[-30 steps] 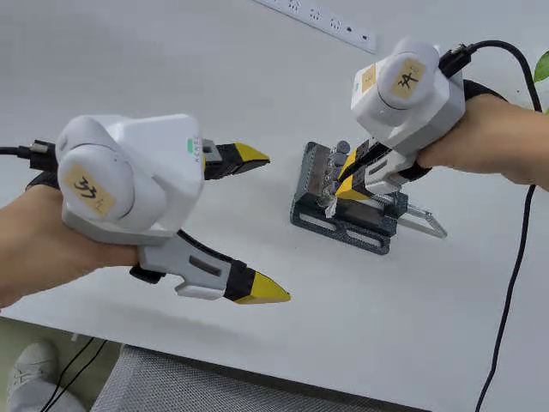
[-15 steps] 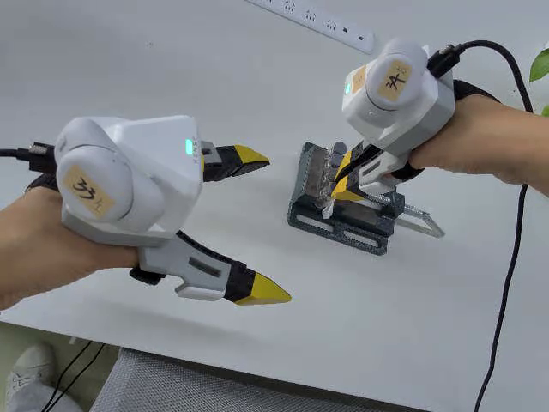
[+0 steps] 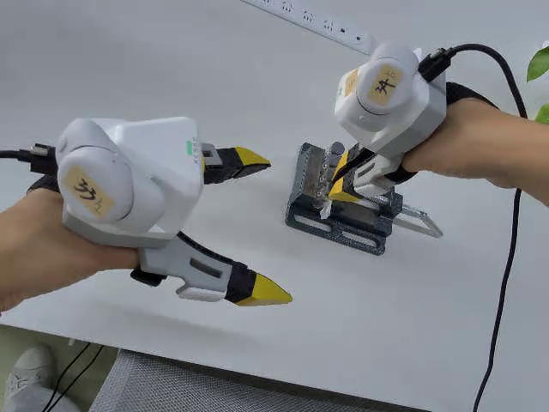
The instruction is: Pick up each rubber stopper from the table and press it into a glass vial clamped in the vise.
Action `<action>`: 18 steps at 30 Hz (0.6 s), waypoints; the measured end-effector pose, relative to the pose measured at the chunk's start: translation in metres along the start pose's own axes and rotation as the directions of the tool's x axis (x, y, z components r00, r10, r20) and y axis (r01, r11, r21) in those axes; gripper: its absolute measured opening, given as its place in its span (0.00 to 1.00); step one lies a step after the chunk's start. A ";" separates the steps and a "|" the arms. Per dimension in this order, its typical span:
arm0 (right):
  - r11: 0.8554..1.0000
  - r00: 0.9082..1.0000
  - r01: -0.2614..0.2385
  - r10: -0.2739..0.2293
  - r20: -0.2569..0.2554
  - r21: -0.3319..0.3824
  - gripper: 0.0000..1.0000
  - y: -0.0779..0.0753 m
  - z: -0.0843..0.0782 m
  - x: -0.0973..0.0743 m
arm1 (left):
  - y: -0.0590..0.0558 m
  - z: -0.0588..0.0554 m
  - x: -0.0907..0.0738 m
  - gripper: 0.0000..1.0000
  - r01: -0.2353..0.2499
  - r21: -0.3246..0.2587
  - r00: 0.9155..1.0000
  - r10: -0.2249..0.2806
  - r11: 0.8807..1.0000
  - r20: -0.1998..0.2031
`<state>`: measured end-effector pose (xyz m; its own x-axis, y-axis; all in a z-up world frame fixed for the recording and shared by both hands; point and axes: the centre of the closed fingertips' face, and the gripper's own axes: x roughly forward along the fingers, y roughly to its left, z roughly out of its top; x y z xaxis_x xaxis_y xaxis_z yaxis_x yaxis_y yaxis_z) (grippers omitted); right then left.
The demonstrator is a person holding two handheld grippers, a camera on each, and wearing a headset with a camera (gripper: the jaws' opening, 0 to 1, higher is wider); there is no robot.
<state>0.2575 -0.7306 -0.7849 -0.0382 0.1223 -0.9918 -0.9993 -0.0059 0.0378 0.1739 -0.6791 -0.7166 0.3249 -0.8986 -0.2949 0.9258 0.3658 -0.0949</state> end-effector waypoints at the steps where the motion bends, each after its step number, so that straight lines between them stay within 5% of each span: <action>1: 1.000 1.000 0.001 -0.001 0.002 -0.001 0.05 0.000 0.000 0.000 | 0.000 0.000 0.000 0.85 0.001 0.001 1.000 -0.001 1.000 0.000; 18: 1.000 0.999 0.006 -0.006 0.036 -0.009 0.07 0.000 0.000 -0.001 | -0.003 0.001 -0.001 0.83 0.001 -0.004 1.000 -0.001 1.000 0.000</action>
<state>0.2572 -0.7306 -0.7839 -0.0323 0.1575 -0.9870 -0.9994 -0.0136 0.0305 0.1711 -0.6802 -0.7148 0.3239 -0.8991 -0.2946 0.9253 0.3659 -0.0993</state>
